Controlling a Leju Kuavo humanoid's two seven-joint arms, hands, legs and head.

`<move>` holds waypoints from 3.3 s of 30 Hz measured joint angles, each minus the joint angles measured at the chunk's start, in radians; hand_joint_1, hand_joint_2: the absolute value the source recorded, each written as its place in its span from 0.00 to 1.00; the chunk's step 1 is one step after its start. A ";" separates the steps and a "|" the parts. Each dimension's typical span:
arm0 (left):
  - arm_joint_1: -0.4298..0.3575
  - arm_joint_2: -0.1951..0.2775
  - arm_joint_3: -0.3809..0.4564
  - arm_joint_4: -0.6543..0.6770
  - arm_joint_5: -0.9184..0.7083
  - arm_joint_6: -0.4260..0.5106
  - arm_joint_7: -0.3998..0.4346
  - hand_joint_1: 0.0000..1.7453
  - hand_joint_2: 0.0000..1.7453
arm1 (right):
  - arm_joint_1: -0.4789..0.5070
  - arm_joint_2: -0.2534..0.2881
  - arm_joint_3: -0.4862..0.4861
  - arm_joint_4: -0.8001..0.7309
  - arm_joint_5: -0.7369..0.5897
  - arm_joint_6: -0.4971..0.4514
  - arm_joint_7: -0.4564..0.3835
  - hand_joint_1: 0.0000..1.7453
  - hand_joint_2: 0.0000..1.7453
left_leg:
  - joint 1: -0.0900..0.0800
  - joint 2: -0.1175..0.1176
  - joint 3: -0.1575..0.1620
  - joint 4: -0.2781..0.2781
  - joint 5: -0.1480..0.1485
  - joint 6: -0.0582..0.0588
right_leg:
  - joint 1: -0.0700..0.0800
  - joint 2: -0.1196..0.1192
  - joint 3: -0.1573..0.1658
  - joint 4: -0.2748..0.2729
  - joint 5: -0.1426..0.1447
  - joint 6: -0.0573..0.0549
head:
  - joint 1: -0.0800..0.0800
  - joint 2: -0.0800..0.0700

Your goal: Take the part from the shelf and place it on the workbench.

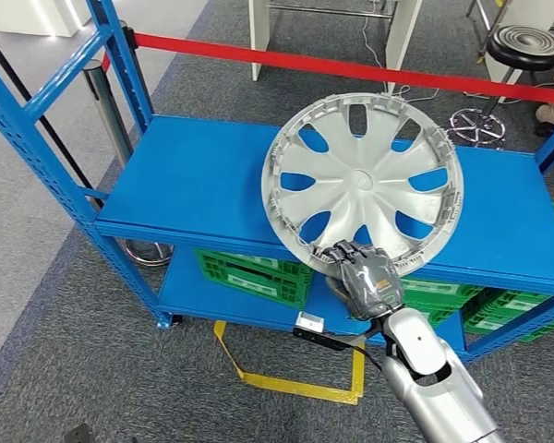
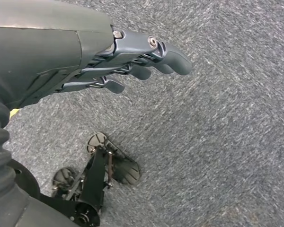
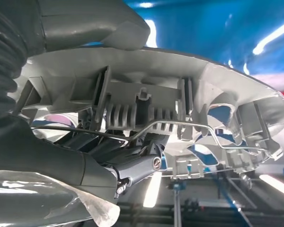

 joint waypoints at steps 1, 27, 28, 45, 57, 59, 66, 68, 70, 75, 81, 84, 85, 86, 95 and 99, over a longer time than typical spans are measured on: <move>0.000 0.000 0.000 0.000 -0.002 0.000 0.002 0.00 1.00 | 0.001 -0.006 0.003 0.001 -0.012 0.013 -0.008 1.00 1.00 | 0.000 0.000 -0.003 0.000 0.001 0.000 | 0.000 0.000 -0.026 0.066 -0.030 0.002 | 0.000 0.000; 0.010 0.011 -0.063 0.000 -0.094 0.031 0.025 0.00 1.00 | 0.326 -0.138 -0.036 -0.250 -0.010 -0.031 -0.046 1.00 1.00 | -0.028 -0.006 0.076 0.023 -0.091 0.006 | 0.024 -0.005 0.009 -0.099 0.117 -0.032 | -0.004 0.000; 0.008 0.010 -0.067 0.000 -0.094 0.033 0.022 0.00 1.00 | 0.344 -0.143 -0.044 -0.268 -0.004 -0.036 -0.044 1.00 1.00 | -0.026 -0.005 0.075 0.017 -0.085 0.010 | 0.023 -0.004 0.000 -0.084 0.104 -0.027 | -0.003 0.000; 0.000 -0.006 -0.091 0.000 -0.093 0.044 0.052 0.00 1.00 | 0.303 -0.135 -0.046 -0.292 -0.024 -0.041 -0.084 1.00 1.00 | -0.026 -0.002 -0.004 0.122 -0.121 -0.032 | 0.015 0.002 0.058 -0.116 0.090 -0.055 | -0.004 0.000; -0.002 0.011 -0.089 0.000 -0.099 0.038 0.073 0.00 1.00 | 0.163 -0.087 0.016 -0.149 0.036 -0.021 -0.042 1.00 1.00 | -0.033 0.028 0.021 0.028 -0.051 -0.005 | 0.029 -0.058 0.039 -0.110 0.095 -0.044 | -0.006 0.000; -0.003 0.015 -0.089 0.000 -0.101 0.038 0.072 0.00 1.00 | 0.153 -0.084 0.024 -0.138 0.041 -0.022 -0.042 1.00 1.00 | -0.029 0.014 0.020 0.022 -0.043 0.006 | 0.027 -0.044 0.021 -0.078 0.069 -0.034 | -0.005 0.000; -0.008 0.017 -0.089 0.000 -0.106 0.042 0.073 0.00 1.00 | 0.130 -0.076 0.048 -0.099 0.037 -0.023 -0.043 1.00 1.00 | -0.027 -0.048 0.015 0.024 -0.037 0.015 | 0.018 0.004 -0.048 0.083 0.030 -0.022 | -0.003 0.000; -0.010 0.016 -0.091 0.000 -0.124 0.043 0.075 0.00 1.00 | 0.126 -0.076 0.052 -0.095 0.022 -0.026 -0.049 1.00 1.00 | -0.027 -0.068 0.012 0.032 -0.038 0.009 | 0.011 0.045 0.017 -0.044 0.077 -0.022 | -0.003 0.000; -0.014 0.014 -0.099 0.000 -0.150 0.046 0.076 0.00 1.00 | 0.134 -0.077 0.052 -0.096 0.012 -0.033 -0.050 1.00 1.00 | -0.025 -0.087 0.002 0.037 -0.037 -0.003 | 0.008 0.075 0.048 -0.099 0.080 -0.024 | -0.004 0.000; -0.017 -0.005 -0.118 0.000 -0.176 0.053 0.070 0.00 1.00 | 0.194 -0.096 0.047 -0.143 0.013 -0.044 -0.054 1.00 1.00 | -0.022 -0.063 -0.033 0.102 -0.074 -0.028 | 0.007 0.025 0.061 -0.110 0.081 -0.047 | -0.010 0.000; -0.015 -0.025 -0.126 0.001 -0.180 0.063 0.071 0.00 1.00 | 0.218 -0.104 0.045 -0.158 0.023 -0.046 -0.066 1.00 1.00 | -0.010 -0.007 -0.104 0.271 -0.118 -0.042 | 0.010 -0.047 0.068 -0.110 0.072 -0.055 | -0.013 0.000; -0.013 -0.028 -0.125 0.002 -0.168 0.076 0.080 0.00 1.00 | 0.208 -0.103 0.046 -0.155 0.021 -0.046 -0.077 1.00 1.00 | -0.018 0.051 -0.018 0.085 -0.043 -0.035 | 0.017 -0.076 0.074 -0.108 0.066 -0.044 | -0.013 0.000; -0.011 -0.029 -0.122 0.002 -0.155 0.080 0.083 0.00 1.00 | 0.191 -0.101 0.050 -0.145 0.017 -0.046 -0.086 1.00 1.00 | -0.022 0.064 -0.008 0.057 -0.039 -0.031 | 0.021 -0.084 0.074 -0.107 0.065 -0.039 | -0.012 0.000; -0.008 -0.028 -0.118 0.002 -0.140 0.083 0.087 0.00 1.00 | 0.164 -0.094 0.056 -0.127 0.012 -0.044 -0.095 1.00 1.00 | -0.026 0.064 -0.010 0.049 -0.042 -0.027 | 0.023 -0.092 0.073 -0.108 0.065 -0.035 | -0.011 0.000; 0.011 -0.016 -0.096 0.002 -0.136 0.107 0.152 0.00 1.00 | -0.013 -0.035 0.121 0.043 -0.007 -0.022 -0.083 1.00 1.00 | -0.025 -0.046 -0.015 0.039 -0.024 0.012 | 0.016 -0.002 -0.069 0.174 -0.050 -0.021 | -0.001 0.000; 0.013 -0.010 -0.095 0.002 -0.135 0.086 0.126 0.00 1.00 | -0.013 -0.035 0.132 0.058 -0.006 -0.025 -0.071 1.00 1.00 | -0.025 -0.103 -0.019 0.046 -0.024 0.005 | 0.011 0.060 0.024 -0.055 0.075 -0.031 | -0.001 0.000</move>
